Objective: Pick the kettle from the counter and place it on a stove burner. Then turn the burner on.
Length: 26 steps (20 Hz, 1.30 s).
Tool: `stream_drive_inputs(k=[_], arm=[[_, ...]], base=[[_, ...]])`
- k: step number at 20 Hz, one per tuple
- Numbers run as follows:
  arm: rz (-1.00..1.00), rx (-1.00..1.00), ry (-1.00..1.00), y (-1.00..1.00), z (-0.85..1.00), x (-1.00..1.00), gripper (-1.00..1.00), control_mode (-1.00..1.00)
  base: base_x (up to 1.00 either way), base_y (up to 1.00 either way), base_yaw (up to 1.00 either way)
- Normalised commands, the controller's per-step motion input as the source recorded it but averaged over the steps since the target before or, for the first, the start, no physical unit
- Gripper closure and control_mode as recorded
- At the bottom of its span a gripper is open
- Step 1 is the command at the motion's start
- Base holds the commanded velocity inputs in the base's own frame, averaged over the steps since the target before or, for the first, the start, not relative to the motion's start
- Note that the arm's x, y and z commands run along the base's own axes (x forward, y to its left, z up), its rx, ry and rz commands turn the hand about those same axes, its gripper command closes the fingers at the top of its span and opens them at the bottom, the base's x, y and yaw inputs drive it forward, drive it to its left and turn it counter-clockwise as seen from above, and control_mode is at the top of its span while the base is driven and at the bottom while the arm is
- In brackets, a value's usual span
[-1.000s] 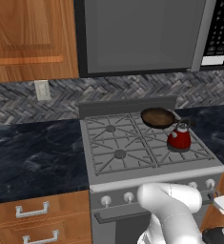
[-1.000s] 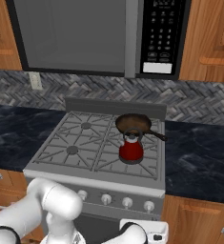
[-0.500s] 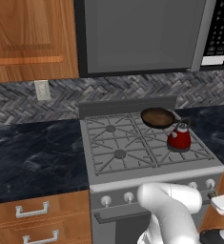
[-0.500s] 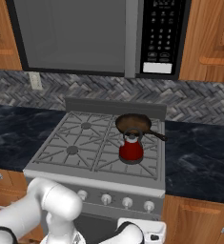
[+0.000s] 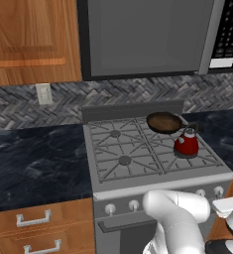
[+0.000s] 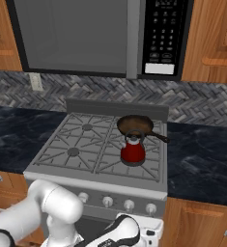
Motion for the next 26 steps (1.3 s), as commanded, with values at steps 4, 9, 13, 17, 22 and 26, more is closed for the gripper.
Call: stream_drive_inputs(k=[4,9,13,17,22,26], arm=[[0.00,0.00,0.00,0.00,-0.03,0.20,-1.00,-1.00],[0.00,0.00,0.00,-0.01,-0.09,0.21,-1.00,-1.00],[0.00,0.00,0.00,-0.12,-0.13,0.17,-1.00,-1.00],[0.00,0.00,0.00,-0.27,-0.17,0.10,-1.00,-1.00],[0.00,0.00,0.00,-0.29,-0.18,0.05,-1.00,-1.00],[0.00,0.00,0.00,-0.04,-0.21,0.04,-1.00,-1.00]], base=[[0.00,0.00,0.00],[0.00,0.00,0.00],[0.00,0.00,0.00],[0.00,0.00,0.00],[0.00,0.00,0.00],[0.00,0.00,0.00]])
